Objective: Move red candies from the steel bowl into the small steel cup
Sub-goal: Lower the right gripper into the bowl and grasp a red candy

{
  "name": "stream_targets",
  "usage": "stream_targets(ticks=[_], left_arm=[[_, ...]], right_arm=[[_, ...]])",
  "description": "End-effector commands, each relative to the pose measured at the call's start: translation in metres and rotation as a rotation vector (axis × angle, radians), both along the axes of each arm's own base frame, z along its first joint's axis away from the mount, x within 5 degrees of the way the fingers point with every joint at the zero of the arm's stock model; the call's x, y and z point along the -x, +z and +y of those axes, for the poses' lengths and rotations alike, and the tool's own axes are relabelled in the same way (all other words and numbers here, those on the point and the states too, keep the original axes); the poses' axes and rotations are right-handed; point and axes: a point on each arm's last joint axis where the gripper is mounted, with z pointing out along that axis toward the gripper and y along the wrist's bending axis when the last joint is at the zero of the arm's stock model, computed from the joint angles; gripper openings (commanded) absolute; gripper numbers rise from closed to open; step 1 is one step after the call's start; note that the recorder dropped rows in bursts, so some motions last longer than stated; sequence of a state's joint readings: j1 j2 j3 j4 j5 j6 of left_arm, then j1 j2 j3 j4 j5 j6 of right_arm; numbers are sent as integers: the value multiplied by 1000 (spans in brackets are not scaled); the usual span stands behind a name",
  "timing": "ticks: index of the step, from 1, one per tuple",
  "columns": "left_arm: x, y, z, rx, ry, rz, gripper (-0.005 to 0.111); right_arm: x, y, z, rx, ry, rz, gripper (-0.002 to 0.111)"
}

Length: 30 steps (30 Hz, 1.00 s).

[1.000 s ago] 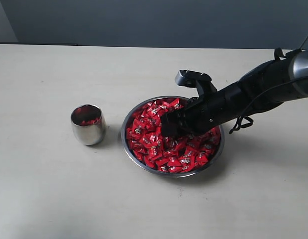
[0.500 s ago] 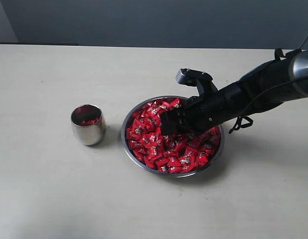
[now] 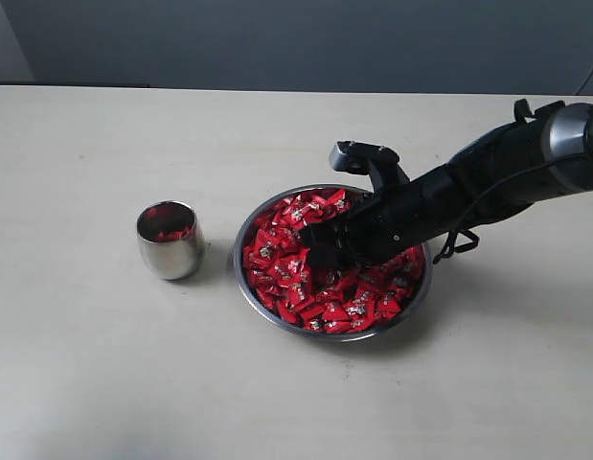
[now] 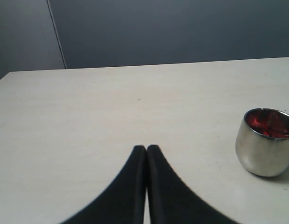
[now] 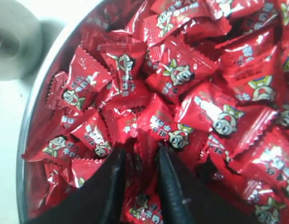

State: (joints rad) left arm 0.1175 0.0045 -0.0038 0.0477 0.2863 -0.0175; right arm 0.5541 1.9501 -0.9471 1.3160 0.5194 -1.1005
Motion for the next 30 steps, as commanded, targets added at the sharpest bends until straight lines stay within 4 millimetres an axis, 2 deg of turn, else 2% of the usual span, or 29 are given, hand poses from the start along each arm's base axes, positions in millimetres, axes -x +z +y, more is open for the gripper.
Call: stream_targets(ticks=[1,10,12,15,24,30], left_arm=[[0,-1,0,4,1,-3,0],[0,-1,0,4,1,-3,0],[0,-1,0,4,1,-3,0],[0,-1,0,4,1,-3,0],[0,-1,0,4,1,-3,0],[0,-1,0,4,1,-3,0]], right_arm=[[0,-6,2,11,4,4,25],[-3,-4,4,3,-10,-2,24],[-3,-4,4,3,-10,-2,16],[-3,-4,4,3,-10,-2,-1],[-3,-2,4,-1,-11,-6,-1],[-6,17,0,18,-4,-103,-1]])
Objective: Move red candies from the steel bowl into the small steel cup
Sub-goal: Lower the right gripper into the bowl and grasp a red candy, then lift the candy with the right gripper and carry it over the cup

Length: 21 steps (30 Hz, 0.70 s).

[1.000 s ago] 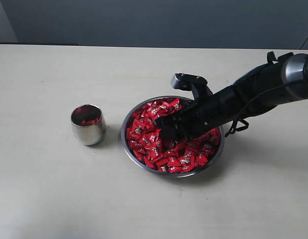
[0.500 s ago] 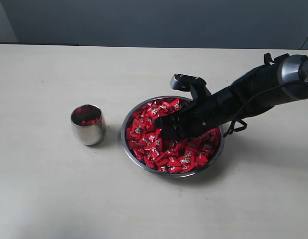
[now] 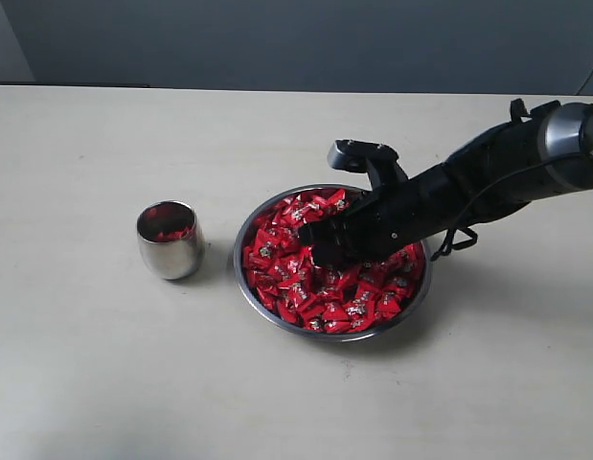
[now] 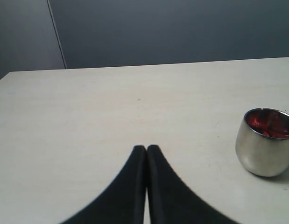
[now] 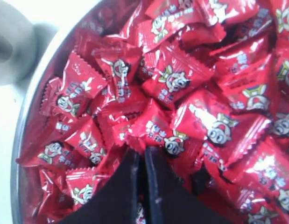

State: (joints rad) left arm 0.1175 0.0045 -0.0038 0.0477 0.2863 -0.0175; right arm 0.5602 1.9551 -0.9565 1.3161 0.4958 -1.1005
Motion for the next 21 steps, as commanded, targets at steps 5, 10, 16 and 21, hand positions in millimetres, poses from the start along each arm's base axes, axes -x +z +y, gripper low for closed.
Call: stream_targets(ticks=[5,10,16,21], left_arm=[[0,-1,0,4,1,-3,0],[0,-1,0,4,1,-3,0],[0,-1,0,4,1,-3,0],[0,-1,0,4,1,-3,0]], right_arm=[[-8,43,-7,11,-33,-199,-1],[-14,68,-14,24,-114,-327,-1],[-20,84,-10,18,-48,-424,-1],[-33,88,12,-69,53,-384,-1]])
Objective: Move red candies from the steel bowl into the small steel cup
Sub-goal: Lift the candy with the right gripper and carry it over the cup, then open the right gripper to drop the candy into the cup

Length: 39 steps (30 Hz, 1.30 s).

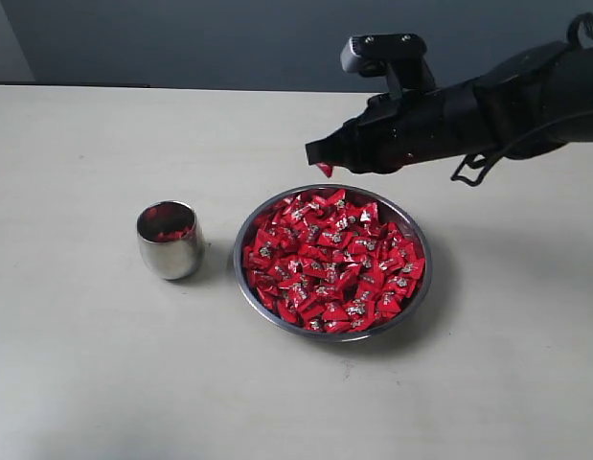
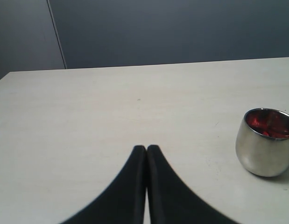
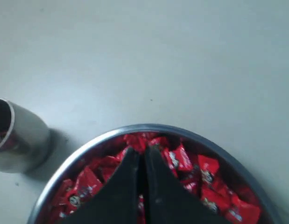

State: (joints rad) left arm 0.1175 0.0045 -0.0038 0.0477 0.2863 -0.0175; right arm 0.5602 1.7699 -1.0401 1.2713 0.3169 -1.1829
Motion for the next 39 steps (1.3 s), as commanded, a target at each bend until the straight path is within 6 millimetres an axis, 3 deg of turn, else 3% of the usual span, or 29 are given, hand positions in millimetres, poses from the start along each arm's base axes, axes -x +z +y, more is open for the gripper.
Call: stream_targets(ticks=[1,11,18,25,30,39], left_arm=[[0,-1,0,4,1,-3,0],[0,-1,0,4,1,-3,0],[0,-1,0,4,1,-3,0],[0,-1,0,4,1,-3,0],[0,-1,0,4,1,-3,0],[0,-1,0,4,1,-3,0]], right_arm=[[-13,1,20,-49,117,28,-1],[-30,-9,69,-150,425,85,-1],[-12,-9,118,-99,736,-54,-1],[6,-16,155,87,955,-197,-1],[4,-14,164,93,935,-235,-1],[-1,-28,164,154,943,-252,-1]])
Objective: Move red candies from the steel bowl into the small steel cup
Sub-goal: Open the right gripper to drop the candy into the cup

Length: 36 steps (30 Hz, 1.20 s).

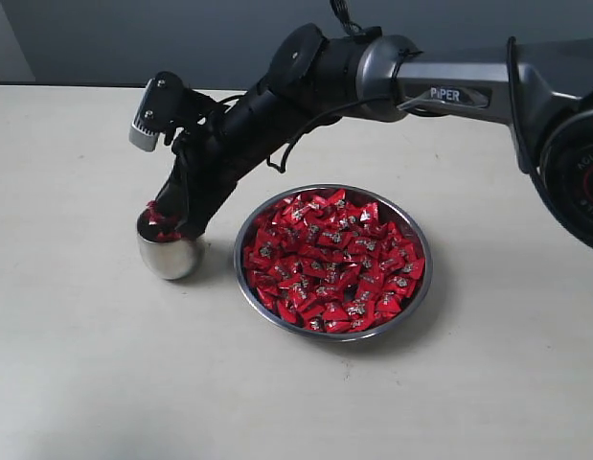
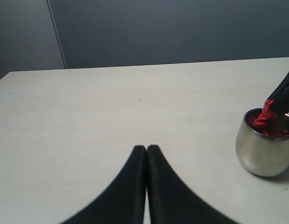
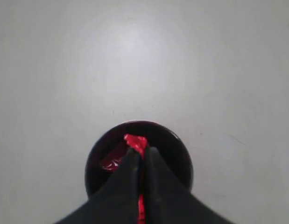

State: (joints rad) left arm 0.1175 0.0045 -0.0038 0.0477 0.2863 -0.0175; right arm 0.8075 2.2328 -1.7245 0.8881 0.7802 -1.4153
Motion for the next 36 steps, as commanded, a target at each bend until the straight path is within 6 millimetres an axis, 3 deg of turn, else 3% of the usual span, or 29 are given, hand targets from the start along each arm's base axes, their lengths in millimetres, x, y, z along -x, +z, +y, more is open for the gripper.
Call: stream_targets(ticks=[1,14,16,19,22,26,28,29,36], left_arm=[[0,-1,0,4,1,-3,0],[0,-1,0,4,1,-3,0],[0,-1,0,4,1,-3,0],[0,-1,0,4,1,-3,0],[0,-1,0,4,1,-3,0],[0,-1,0,4,1,-3,0],[0,-1,0,4,1,-3,0],[0,-1,0,4,1,-3,0],[0,-1,0,4,1,-3,0]], right_arm=[[-2,-3,1,9,1,-14,-1],[-5,-3,1,10,-28,-38,-1],[-5,-3,1,11,-38,-26,4],[-4,-4,1,16,-39,-11,36],[-5,-5,0,32,-46,-11,42],[-4,3,-2,34,-72,7,39],[-3,15,-3,20,-97,10,18],[-3,24,-4,4,-109,-7,-1],[-23,53,-21,-71,-354,58,-1]])
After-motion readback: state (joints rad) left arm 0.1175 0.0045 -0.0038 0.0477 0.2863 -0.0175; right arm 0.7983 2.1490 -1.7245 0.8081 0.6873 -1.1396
